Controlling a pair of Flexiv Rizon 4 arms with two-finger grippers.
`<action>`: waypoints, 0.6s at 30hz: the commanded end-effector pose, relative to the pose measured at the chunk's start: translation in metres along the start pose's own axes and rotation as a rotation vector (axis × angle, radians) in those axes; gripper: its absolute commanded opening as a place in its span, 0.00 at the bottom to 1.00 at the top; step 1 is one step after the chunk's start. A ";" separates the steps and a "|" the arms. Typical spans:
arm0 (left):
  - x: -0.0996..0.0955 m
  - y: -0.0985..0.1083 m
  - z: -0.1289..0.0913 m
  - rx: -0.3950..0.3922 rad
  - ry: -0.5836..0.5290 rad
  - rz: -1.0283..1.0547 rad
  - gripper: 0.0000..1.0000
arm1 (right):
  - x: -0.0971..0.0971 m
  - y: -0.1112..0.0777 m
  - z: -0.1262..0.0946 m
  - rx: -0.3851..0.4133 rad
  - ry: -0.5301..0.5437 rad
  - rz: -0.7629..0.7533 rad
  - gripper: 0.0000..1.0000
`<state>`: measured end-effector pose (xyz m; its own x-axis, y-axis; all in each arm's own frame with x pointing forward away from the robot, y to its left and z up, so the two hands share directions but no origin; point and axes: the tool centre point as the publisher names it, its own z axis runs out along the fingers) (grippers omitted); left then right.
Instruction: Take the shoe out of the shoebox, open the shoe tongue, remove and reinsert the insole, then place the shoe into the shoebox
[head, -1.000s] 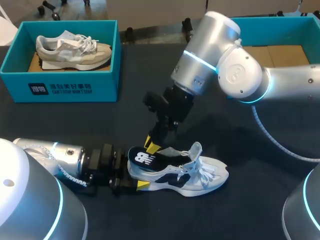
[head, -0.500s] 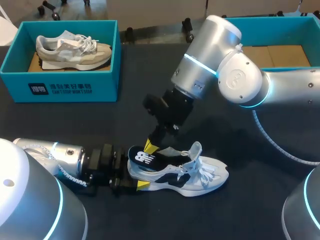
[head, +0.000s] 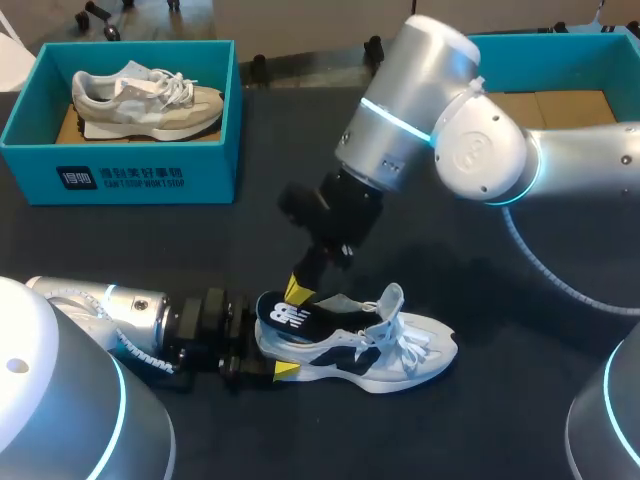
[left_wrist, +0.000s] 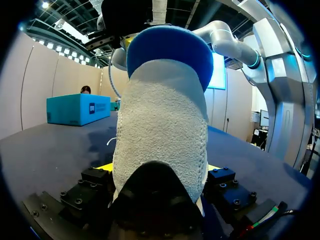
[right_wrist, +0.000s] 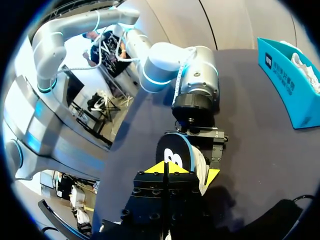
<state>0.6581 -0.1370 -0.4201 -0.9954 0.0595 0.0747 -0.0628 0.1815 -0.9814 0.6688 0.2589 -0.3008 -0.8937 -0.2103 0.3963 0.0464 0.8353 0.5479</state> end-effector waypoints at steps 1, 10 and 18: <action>-0.002 0.004 0.000 -0.002 -0.002 -0.001 0.00 | 0.013 -0.004 -0.012 0.007 -0.036 0.017 0.00; -0.002 0.004 0.000 -0.002 -0.002 -0.001 0.00 | 0.012 0.009 -0.008 0.103 -0.070 0.013 0.36; -0.002 0.004 0.000 -0.002 -0.002 -0.001 0.00 | 0.011 0.010 0.008 0.109 -0.122 0.009 0.38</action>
<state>0.6581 -0.1370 -0.4201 -0.9954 0.0596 0.0747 -0.0628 0.1815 -0.9814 0.6611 0.2617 -0.2909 -0.9366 -0.1514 0.3160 0.0118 0.8877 0.4603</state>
